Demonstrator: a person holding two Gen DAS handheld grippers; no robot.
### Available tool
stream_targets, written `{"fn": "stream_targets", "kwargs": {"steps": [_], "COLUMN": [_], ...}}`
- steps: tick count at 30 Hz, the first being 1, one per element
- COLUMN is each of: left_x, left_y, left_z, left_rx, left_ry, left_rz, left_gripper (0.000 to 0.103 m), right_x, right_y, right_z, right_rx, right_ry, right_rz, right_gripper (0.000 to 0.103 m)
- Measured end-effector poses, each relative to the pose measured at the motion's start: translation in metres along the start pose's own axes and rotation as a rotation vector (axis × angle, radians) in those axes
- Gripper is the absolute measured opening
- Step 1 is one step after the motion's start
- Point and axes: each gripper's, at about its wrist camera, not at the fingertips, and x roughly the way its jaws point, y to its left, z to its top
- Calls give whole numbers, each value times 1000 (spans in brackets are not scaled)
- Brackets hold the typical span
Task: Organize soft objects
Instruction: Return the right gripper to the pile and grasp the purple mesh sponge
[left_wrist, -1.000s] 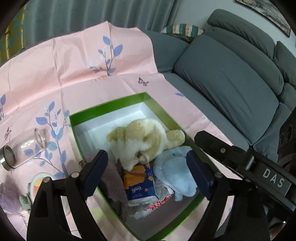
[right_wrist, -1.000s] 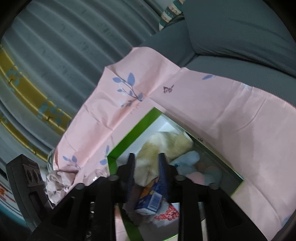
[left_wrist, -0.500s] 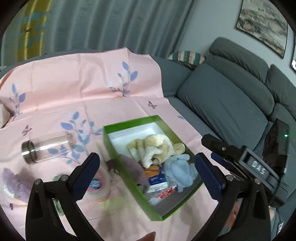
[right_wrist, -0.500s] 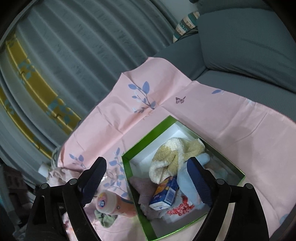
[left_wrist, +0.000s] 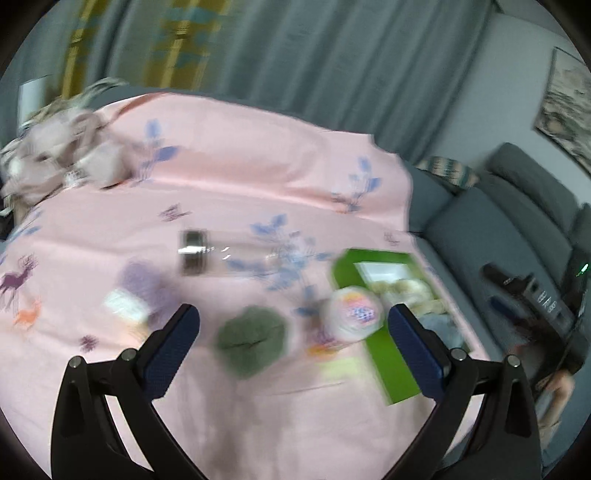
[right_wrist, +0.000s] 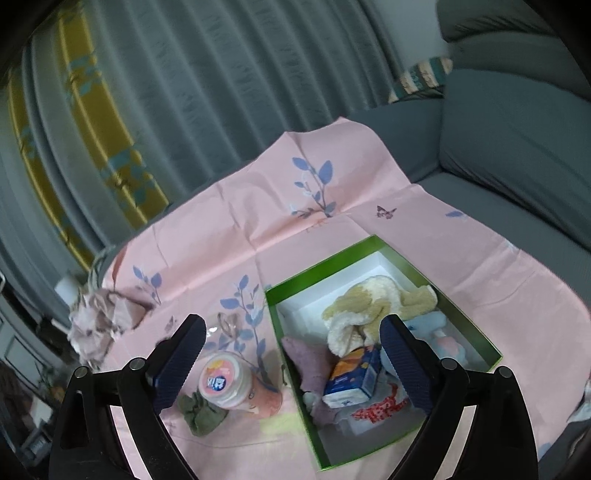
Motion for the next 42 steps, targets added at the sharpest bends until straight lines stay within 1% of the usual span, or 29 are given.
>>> {"fn": "stream_targets", "kwargs": {"steps": [3,5,8,9,11,13,15,17,20,23,26,30,31,33,34,36,37,38,39,40,41,42], "left_x": [0,0,4,6,9,11,13,12,5,1,3,1,1,0,0,-1,-1,-1,-2,-2,-2,-1], "left_y": [39,62,95,102,115,125,134,139,142,145,151,156,158,160,161,162,163,163,163,163,163,163], "left_z": [-25,-38,-55,-57,-62,-66,-68,-68,-66,-66,-65,-63,-62,-62,-61,-61,-61,-61,-61,-60,-60,-60], "left_rx": [-47,-97,-158,-159,-123,-112,-152,-188,-221,-237,-267,-286,-290,-297,-300,-304,-304,-304,-303,-301,-300,-301], "left_ry": [53,60,90,99,78,50,68,76,66,67,93,88,85,83,82,84,83,81,80,80,82,84], "left_rz": [60,96,120,145,220,235,257,226,185,196,199,206,206,204,204,206,207,210,212,211,208,205], "left_gripper": [101,101,101,101,101,101,100,101,100,100,100,100,100,100,100,100,100,100,100,100,100,100], "right_x": [7,12,17,19,21,26,33,41,52,64,84,117,127,142,154,169,178,183,186,190,192,192], "right_y": [13,22,34,39,50,62,78,93,123,159,196,235,247,260,268,275,277,276,275,273,270,266], "right_z": [-4,-8,-13,-15,-19,-24,-32,-38,-50,-65,-81,-97,-102,-108,-114,-121,-124,-126,-128,-130,-131,-129], "right_rx": [-30,-50,-67,-71,-86,-108,-132,-147,-176,-233,-306,-314,-326,-349,-370,-384,-386,-386,-388,-391,-385,-370], "right_ry": [30,58,87,95,112,134,176,205,257,298,343,435,458,472,487,519,537,545,550,560,569,575], "right_rz": [11,28,60,72,105,143,179,210,277,323,346,401,406,386,361,321,304,297,293,288,284,288], "right_gripper": [96,96,96,96,96,96,96,96,96,95,89,88,88,86,84,70,66,55,39,29,14,13]}}
